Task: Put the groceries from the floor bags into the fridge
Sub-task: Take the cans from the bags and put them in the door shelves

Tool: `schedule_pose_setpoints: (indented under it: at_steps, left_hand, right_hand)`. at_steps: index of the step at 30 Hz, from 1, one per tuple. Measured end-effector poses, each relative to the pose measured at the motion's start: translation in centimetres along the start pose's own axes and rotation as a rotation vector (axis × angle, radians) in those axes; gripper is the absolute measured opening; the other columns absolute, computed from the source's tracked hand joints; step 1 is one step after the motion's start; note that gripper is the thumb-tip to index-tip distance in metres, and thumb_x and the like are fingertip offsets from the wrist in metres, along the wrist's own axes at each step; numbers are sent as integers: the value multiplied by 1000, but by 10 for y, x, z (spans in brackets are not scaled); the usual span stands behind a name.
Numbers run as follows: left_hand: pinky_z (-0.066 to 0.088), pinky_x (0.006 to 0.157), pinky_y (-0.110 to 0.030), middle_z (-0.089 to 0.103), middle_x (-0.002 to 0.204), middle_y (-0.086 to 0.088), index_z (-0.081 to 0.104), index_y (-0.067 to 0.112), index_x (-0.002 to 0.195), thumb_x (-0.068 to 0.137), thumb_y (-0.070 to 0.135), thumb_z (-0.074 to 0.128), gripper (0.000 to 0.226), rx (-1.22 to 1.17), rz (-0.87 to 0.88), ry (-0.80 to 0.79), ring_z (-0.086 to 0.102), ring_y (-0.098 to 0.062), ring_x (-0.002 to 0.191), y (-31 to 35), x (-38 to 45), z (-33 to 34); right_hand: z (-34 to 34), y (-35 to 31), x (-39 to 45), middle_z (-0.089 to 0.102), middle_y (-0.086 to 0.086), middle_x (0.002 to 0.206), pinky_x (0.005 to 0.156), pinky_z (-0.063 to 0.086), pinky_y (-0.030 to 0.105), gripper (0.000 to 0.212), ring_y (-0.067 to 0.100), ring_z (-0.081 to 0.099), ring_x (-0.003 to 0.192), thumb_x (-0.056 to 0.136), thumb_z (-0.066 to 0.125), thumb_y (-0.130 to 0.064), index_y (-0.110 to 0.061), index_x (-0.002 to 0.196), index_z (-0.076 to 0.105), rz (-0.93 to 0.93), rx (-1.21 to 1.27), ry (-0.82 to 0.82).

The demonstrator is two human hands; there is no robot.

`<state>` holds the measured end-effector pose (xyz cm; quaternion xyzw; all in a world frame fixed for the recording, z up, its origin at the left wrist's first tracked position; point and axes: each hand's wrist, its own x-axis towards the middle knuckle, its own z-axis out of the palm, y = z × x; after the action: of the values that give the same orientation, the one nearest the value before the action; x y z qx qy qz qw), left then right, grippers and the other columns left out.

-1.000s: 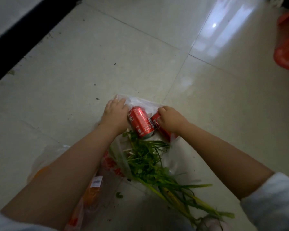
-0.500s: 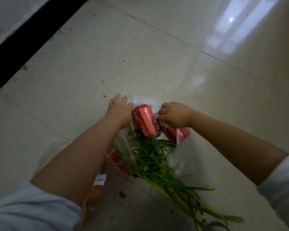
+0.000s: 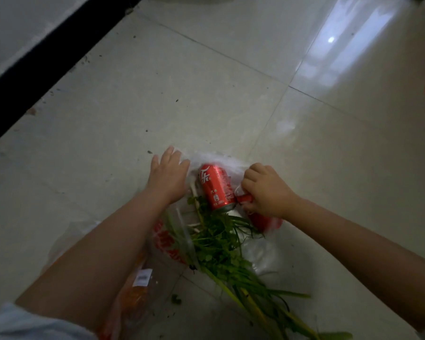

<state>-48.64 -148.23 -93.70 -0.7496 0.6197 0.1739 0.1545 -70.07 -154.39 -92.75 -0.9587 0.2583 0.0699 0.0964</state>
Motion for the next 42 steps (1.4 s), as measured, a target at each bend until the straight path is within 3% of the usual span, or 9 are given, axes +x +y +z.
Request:
schedule_pose_setpoints:
  at_steps: [4, 6, 11, 19, 23, 26, 32, 37, 42]
  left_hand:
    - [41, 89, -37, 69, 92, -14, 71, 6, 84, 72, 13, 43, 32, -63, 221, 410, 67, -31, 90, 5, -8, 0]
    - [39, 76, -29, 67, 67, -7, 67, 9, 60, 65, 17, 39, 29, -83, 371, 591, 66, -26, 63, 16, -16, -8]
    - [30, 80, -33, 69, 72, -7, 68, 10, 68, 67, 22, 47, 25, -48, 597, 622, 58, -21, 76, 31, -19, -11]
    - [48, 81, -28, 73, 71, -4, 73, 13, 61, 77, 9, 56, 24, 135, 1135, 553, 69, -20, 72, 56, -28, 6]
    - [50, 94, -44, 76, 87, 1, 76, 19, 74, 44, 19, 87, 32, 307, 829, 289, 72, -18, 89, 44, -14, -4]
    - [9, 112, -54, 67, 116, 0, 70, 20, 104, 72, 21, 73, 32, 460, 629, 250, 54, -18, 124, 33, -2, -21]
    - [-7, 114, -57, 42, 144, -6, 56, 19, 125, 93, 19, 48, 34, 610, 258, 18, 23, -19, 144, 24, 25, -25]
    - [2, 120, -43, 45, 142, -11, 54, 14, 129, 93, 26, 45, 39, 298, 54, -60, 34, -23, 137, 15, 52, -21]
    - [44, 97, -36, 62, 119, -17, 65, 3, 110, 84, 15, 53, 31, -43, 50, 34, 55, -32, 114, 17, 57, -28]
  right_hand:
    - [8, -14, -51, 66, 17, 85, 70, 53, 33, 38, 30, 56, 88, 48, 81, -29, -6, 67, 56, -106, 87, 36]
    - [9, -14, -67, 68, 18, 89, 67, 57, 39, 41, 34, 64, 87, 45, 86, -32, -5, 65, 62, -38, 63, 2]
    - [11, -7, -78, 66, 12, 80, 55, 46, 31, 60, 32, 63, 69, 40, 88, -39, -7, 80, 56, 209, 168, -97]
    - [9, -5, -56, 54, 16, 122, 97, 33, 36, 65, 31, 40, 125, 68, 73, -34, -3, 119, 46, 321, 311, -25]
    - [5, -5, -58, 50, 9, 131, 105, 26, 39, 80, 29, 33, 132, 70, 71, -44, -10, 135, 39, 322, 179, -127]
    - [11, -1, -61, 70, 9, 89, 79, 52, 46, 72, 35, 66, 96, 38, 84, -52, -7, 92, 66, 193, 1, -69]
    - [9, -3, -48, 68, 4, 71, 71, 57, 40, 69, 27, 68, 71, 28, 79, -60, -12, 74, 62, 58, -52, -144]
    - [13, -9, -50, 65, 3, 68, 59, 54, 25, 64, 20, 63, 60, 32, 83, -56, -12, 71, 59, 93, 87, -113]
    - [15, -15, -53, 66, 4, 71, 52, 53, 29, 68, 24, 64, 62, 27, 86, -53, -11, 74, 61, 261, 108, -113]
